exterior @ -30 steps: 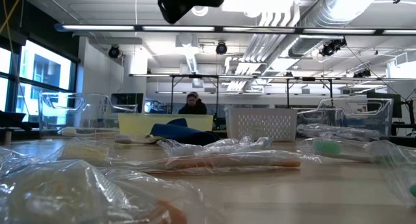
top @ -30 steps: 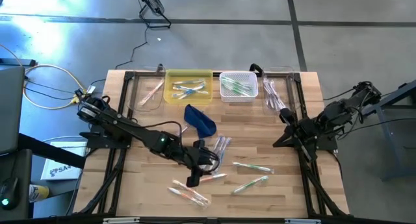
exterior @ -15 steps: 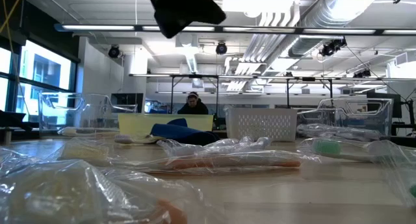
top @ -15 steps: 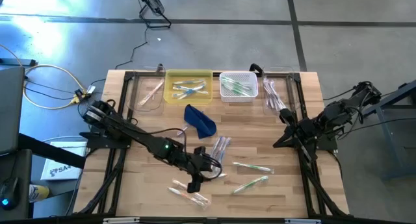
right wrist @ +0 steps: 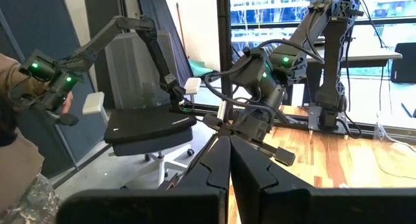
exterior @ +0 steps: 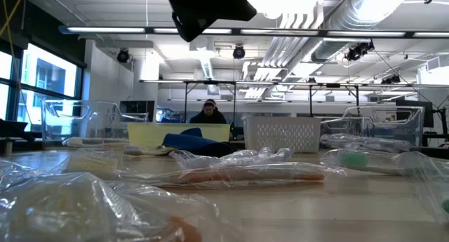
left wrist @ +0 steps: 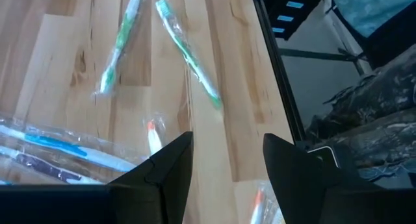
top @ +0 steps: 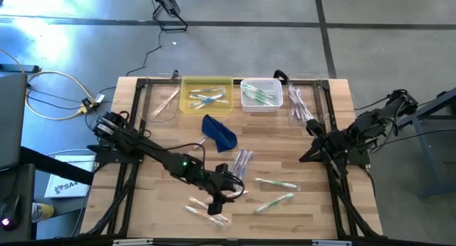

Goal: Pick & Place Toothbrushes
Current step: Put the orange toothbrush into the left transparent bin

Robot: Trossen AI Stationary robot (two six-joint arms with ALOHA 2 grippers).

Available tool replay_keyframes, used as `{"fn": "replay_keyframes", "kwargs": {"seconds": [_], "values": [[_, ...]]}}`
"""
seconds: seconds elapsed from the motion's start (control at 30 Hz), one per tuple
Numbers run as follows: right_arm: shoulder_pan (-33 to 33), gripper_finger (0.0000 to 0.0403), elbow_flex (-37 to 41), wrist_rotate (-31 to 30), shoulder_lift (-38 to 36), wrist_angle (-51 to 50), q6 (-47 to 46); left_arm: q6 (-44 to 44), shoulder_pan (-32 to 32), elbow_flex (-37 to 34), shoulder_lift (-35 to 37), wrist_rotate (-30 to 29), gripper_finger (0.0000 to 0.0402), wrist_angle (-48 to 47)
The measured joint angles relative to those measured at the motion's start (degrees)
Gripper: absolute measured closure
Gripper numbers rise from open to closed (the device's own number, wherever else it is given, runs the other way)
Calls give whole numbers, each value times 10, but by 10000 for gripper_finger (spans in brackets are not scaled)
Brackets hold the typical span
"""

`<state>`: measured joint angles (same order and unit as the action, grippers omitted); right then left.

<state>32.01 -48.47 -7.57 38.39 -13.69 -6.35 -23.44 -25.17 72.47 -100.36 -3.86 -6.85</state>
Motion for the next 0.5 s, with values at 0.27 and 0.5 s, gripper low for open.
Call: {"fn": "replay_keyframes", "kwargs": {"seconds": [0.27,0.5], "values": [[0,399,0,0,0,1,0,2,0,0,0,0,218,-1],[0,399,0,0,0,1,0,5,0,0,0,0,218,-1]]}}
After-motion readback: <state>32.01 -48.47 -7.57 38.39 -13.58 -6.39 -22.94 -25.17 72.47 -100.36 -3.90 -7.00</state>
